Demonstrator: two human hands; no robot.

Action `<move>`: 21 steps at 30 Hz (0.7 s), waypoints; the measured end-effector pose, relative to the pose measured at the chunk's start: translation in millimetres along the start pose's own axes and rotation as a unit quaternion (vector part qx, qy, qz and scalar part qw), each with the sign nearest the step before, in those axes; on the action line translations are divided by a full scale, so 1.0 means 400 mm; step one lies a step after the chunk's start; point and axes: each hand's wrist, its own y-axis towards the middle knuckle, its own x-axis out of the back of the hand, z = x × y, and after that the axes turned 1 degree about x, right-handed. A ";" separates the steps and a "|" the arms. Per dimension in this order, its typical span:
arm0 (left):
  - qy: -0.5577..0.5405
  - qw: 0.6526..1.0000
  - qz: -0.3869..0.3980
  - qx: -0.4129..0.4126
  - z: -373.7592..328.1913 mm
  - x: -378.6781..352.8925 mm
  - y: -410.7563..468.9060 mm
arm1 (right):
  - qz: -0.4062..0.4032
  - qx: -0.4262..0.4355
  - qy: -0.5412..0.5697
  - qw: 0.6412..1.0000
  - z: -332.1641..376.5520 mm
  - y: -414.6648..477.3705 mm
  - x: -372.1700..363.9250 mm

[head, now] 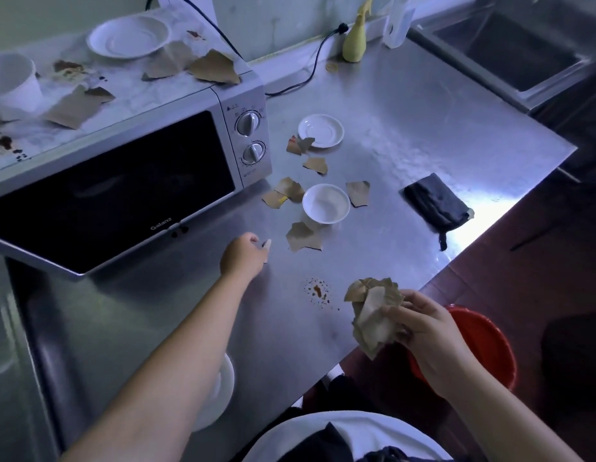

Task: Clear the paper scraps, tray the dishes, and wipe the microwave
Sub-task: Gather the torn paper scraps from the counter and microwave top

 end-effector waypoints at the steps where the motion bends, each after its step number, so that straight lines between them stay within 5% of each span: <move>1: 0.047 0.999 0.005 -0.006 0.000 -0.008 0.025 | -0.009 0.004 0.003 1.000 -0.005 -0.007 0.005; 5: 0.158 0.986 0.026 -0.038 -0.009 -0.036 0.090 | -0.036 0.016 0.003 0.999 -0.028 -0.035 0.031; 11: 0.169 0.983 0.031 -0.063 -0.022 -0.048 0.101 | -0.078 0.022 0.023 0.996 -0.067 -0.067 0.065; 15: -0.073 0.990 0.101 -0.068 -0.068 -0.014 0.027 | -0.095 0.018 0.046 0.994 -0.085 -0.073 0.058; 18: -0.246 0.941 0.215 -0.087 -0.121 0.034 -0.131 | -0.097 0.021 0.051 0.994 -0.085 -0.063 0.038; 21: -0.292 0.892 0.321 -0.129 -0.150 0.057 -0.299 | -0.079 0.022 0.045 0.996 -0.074 -0.049 0.011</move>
